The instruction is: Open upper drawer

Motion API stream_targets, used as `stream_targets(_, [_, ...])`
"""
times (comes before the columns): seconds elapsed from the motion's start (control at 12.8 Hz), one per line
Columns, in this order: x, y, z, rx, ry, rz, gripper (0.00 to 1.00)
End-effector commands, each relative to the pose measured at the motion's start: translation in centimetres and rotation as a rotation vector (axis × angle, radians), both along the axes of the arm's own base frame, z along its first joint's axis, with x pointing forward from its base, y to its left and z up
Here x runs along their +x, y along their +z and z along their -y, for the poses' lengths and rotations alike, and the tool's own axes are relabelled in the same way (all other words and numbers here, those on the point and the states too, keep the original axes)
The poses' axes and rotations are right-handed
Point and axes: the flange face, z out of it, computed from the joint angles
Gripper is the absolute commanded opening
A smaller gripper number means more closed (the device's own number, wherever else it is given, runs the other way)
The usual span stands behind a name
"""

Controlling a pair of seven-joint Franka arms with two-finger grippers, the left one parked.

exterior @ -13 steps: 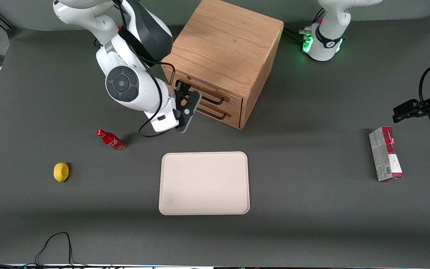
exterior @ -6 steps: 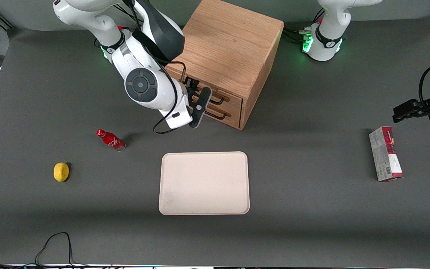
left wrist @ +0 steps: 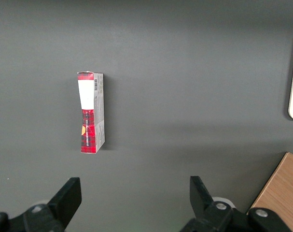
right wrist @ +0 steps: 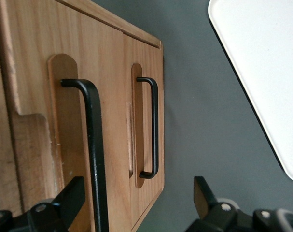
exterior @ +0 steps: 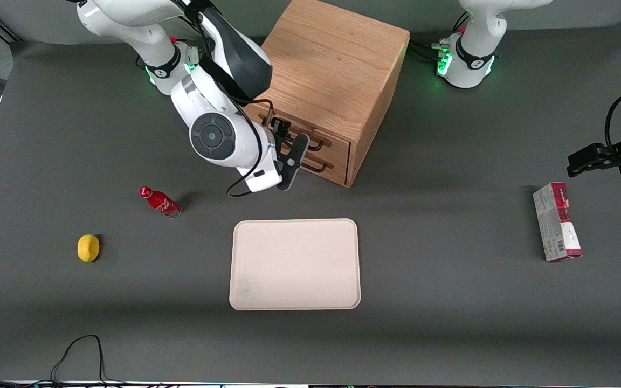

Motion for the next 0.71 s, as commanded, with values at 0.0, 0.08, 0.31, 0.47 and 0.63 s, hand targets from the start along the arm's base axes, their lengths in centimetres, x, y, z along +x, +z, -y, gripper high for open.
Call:
stream_targets(0.0, [-0.3,-0.6,-1.0,0.025,0.012,-0.004,1.0])
stream_targets(0.08, [-0.4,-0.9,-1.1,0.023,0.01,-0.005,1.0])
stream_targets(0.31, [-0.7,-1.5,-1.4,0.022,0.012,-0.002,1.0])
stream_targets(0.47, [-0.7,-1.8,-1.4,0.024,0.008,0.004,1.0])
stream_targets(0.63, [-0.6,-1.9,-1.4,0.026,0.007,0.008,1.0])
